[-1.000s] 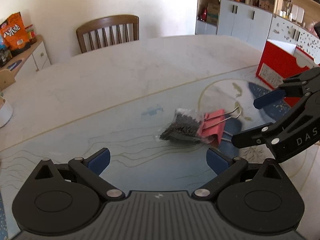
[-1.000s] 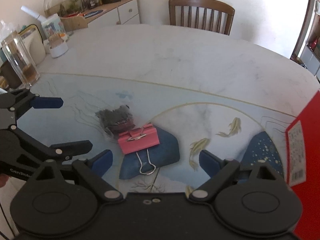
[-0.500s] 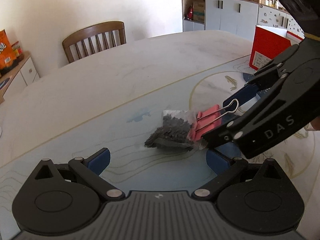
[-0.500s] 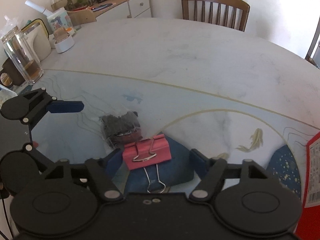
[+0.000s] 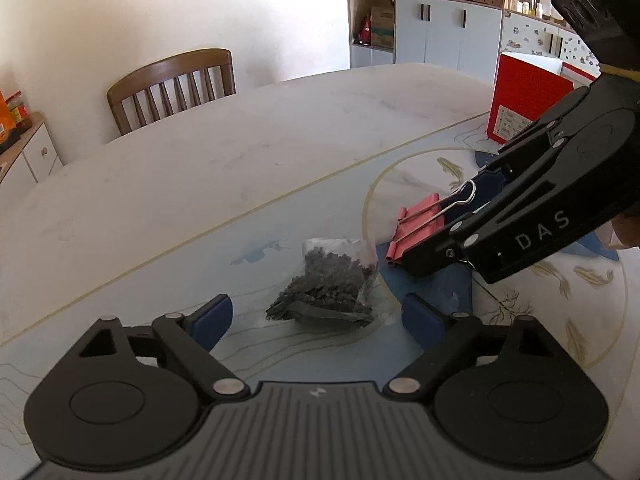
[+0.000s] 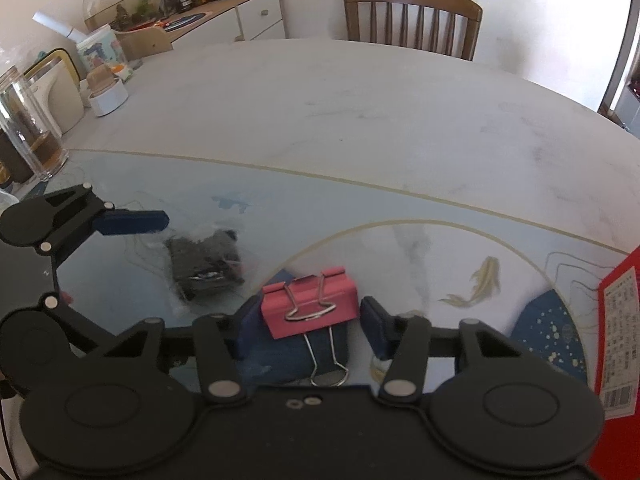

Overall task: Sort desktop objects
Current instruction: 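Grasp the clear tea-leaf bag with the left tool while the right tool grasps the pink binder clip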

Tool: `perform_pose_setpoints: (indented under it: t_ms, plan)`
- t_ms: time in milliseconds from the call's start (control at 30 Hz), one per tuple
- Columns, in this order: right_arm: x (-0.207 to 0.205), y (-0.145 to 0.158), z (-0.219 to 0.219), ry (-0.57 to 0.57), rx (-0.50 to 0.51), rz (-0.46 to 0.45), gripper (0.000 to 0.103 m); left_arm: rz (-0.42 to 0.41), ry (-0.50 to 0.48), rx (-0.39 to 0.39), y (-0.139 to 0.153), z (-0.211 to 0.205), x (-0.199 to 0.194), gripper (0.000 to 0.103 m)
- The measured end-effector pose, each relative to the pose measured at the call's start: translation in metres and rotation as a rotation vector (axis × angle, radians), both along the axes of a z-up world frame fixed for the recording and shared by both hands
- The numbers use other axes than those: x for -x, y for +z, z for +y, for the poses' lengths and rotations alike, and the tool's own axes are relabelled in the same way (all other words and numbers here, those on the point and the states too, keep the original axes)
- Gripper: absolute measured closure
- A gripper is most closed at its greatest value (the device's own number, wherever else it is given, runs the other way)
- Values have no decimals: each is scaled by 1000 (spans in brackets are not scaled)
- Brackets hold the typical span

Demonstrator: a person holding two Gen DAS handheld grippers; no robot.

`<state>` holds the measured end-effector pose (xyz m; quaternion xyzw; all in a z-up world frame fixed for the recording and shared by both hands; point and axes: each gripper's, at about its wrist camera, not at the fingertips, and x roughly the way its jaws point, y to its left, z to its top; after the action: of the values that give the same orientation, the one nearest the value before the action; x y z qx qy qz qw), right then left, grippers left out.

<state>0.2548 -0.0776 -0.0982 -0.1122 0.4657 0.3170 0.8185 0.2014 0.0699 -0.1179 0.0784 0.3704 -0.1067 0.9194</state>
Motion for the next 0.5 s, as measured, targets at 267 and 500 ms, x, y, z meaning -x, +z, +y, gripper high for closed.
perform_pose_setpoints:
  t_ms: [267, 500]
  plan:
    - [0, 1, 1, -9, 18, -2, 51, -11, 0, -8, 4, -2, 1, 43]
    - [4, 3, -3, -23, 43, -12, 51, 1, -22, -25, 8, -8, 2, 67]
